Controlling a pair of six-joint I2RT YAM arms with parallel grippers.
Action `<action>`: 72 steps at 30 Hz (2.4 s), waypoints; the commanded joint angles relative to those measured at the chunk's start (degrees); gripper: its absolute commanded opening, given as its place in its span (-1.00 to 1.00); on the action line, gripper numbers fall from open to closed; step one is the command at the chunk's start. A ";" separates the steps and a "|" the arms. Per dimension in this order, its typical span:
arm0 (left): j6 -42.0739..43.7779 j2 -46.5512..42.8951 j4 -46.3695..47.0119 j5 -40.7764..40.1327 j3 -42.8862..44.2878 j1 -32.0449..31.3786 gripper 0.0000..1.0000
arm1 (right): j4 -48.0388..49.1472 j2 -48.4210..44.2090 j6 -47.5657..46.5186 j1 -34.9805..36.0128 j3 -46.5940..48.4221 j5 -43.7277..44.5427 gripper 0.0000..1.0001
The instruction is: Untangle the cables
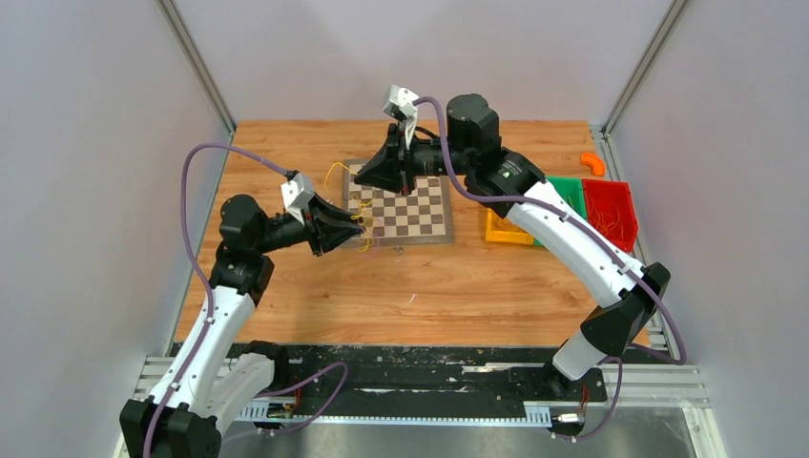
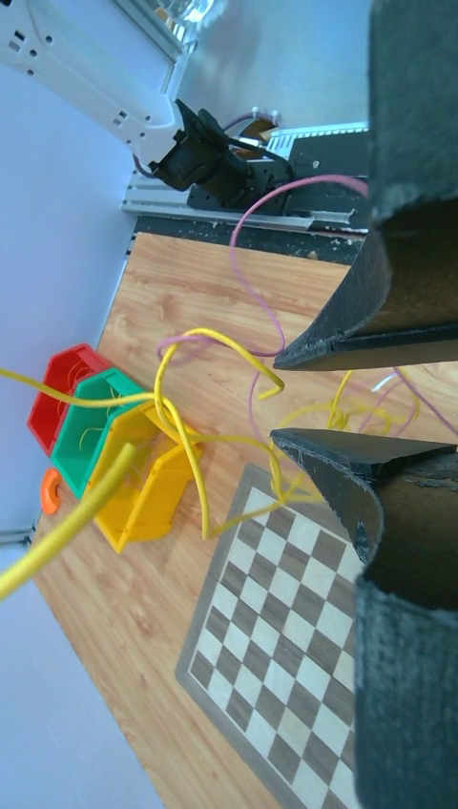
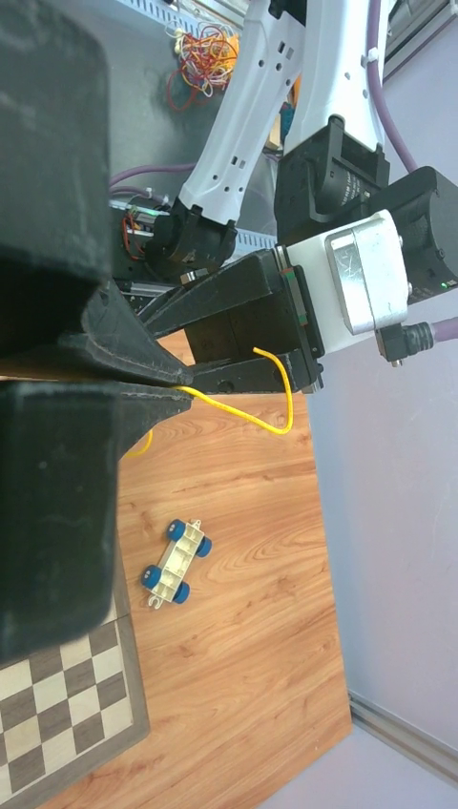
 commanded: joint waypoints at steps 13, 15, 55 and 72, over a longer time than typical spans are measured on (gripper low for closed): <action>-1.95 0.11 3.18 -1.08 0.77 -0.89 -0.30 | 3.68 -2.17 2.73 0.22 -0.79 1.45 -1.00; -2.03 0.20 3.29 -0.89 0.76 -0.92 -0.30 | 3.83 -2.24 3.04 0.27 -0.79 1.91 -1.00; 0.05 -6.46 -15.44 -1.29 -1.75 12.61 -1.00 | -6.45 -17.04 -8.97 -21.08 -21.43 14.15 -1.00; 38.62 12.75 -51.20 -4.71 6.79 46.04 -1.00 | -31.79 -25.68 -33.78 -66.59 -23.73 -3.63 -1.00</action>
